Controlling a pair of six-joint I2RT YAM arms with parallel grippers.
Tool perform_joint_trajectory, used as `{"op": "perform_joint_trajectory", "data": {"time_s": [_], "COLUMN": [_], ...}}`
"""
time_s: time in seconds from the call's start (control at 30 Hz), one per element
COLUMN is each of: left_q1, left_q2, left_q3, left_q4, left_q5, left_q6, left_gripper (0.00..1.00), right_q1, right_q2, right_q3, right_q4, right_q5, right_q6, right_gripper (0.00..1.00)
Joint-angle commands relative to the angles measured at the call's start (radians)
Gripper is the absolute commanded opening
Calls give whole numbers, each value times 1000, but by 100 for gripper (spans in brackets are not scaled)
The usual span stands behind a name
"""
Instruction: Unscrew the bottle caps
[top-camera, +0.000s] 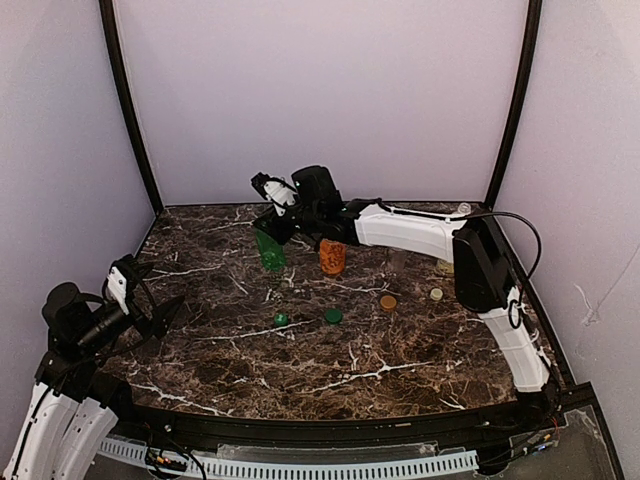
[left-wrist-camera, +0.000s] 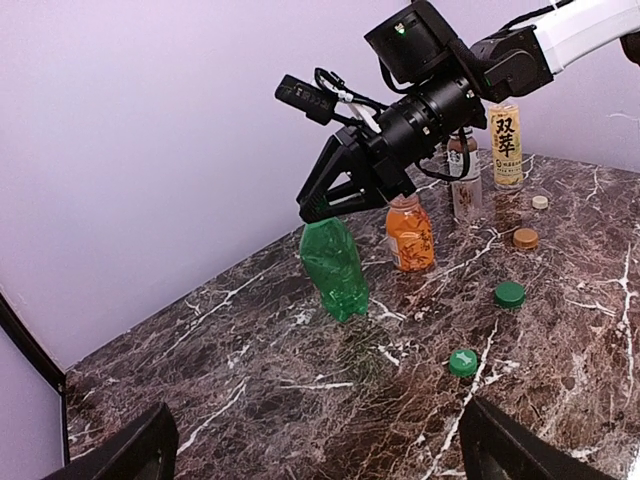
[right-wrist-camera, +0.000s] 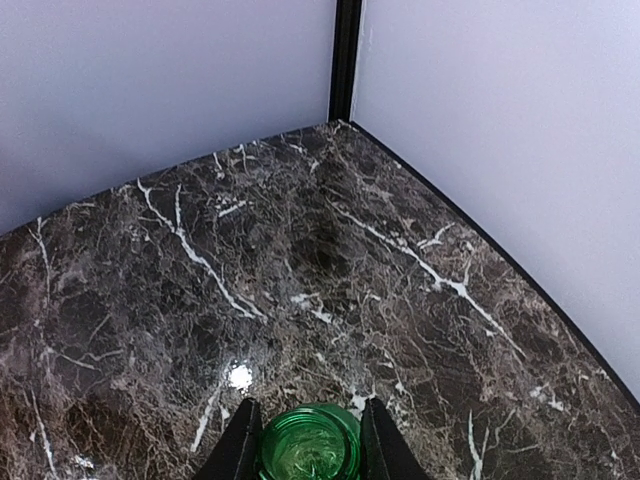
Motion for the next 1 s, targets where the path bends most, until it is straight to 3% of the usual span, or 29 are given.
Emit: {"op": "perform_joint_trajectory", "data": {"time_s": [0.0, 0.67, 0.73, 0.77, 0.87, 0.97], "left_q1": [7, 7, 8, 8, 7, 7], "left_q2": [9, 13, 13, 14, 16, 18], "left_q3": [-22, -25, -25, -25, -25, -25], "left_q4": [22, 27, 27, 27, 27, 24], "left_q5": [-12, 5, 7, 6, 10, 17], "left_q6": [16, 15, 15, 15, 14, 13], "left_gripper": [99, 99, 99, 99, 99, 99], "right_q1": [-13, -33, -33, -33, -33, -32], "right_q2": [28, 33, 24, 19, 4, -8], "right_q3": [30, -89, -106, -113, -125, -128], "right_q4": [-10, 41, 43, 43, 43, 43], "right_q5": [37, 61, 63, 63, 63, 74], "right_q6": [22, 81, 87, 88, 81, 68], "right_gripper": [0, 0, 8, 20, 43, 55]}}
